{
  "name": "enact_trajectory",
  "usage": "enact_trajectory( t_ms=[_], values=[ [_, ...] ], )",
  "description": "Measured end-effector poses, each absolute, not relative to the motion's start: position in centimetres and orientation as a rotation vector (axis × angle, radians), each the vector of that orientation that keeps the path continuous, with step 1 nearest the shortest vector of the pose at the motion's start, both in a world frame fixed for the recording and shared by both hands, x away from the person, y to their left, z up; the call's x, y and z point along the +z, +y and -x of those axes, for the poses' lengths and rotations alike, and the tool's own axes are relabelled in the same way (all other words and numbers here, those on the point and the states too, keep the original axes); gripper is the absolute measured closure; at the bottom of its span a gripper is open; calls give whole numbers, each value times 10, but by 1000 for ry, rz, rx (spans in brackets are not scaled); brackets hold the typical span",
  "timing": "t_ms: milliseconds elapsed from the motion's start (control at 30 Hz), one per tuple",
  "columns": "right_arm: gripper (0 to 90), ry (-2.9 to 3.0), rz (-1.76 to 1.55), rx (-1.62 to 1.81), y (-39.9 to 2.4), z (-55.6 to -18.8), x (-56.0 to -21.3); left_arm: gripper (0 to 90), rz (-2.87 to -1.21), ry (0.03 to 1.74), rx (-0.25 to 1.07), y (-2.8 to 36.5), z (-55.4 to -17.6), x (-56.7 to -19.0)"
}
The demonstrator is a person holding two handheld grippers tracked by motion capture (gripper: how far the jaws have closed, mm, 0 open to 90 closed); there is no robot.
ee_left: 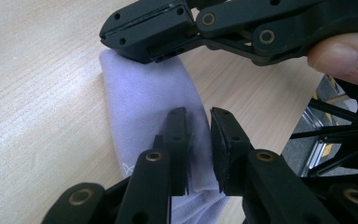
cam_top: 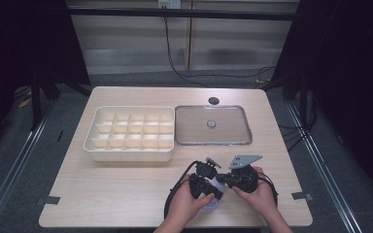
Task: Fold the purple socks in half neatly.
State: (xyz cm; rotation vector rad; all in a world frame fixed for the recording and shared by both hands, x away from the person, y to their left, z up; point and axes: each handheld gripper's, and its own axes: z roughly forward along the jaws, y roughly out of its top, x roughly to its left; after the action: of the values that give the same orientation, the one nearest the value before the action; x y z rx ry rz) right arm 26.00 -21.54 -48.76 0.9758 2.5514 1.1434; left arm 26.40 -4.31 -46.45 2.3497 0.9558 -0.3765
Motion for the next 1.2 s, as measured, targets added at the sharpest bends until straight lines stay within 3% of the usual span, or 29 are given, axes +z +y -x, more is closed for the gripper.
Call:
enact_trajectory(
  t_ms=[333,867,1200],
  values=[
    [900,2584,-971,1076,-211,-261,-496,768,-2346,964,-392,-41,-262,-465],
    [900,2508,-935,1197,-219,-250,-469,794,-2340,965,-362,-39,-264,-465],
    [900,2565,-930,1170,-213,-249,-477,786,-2343,954,-349,-39,-262,-465]
  ],
)
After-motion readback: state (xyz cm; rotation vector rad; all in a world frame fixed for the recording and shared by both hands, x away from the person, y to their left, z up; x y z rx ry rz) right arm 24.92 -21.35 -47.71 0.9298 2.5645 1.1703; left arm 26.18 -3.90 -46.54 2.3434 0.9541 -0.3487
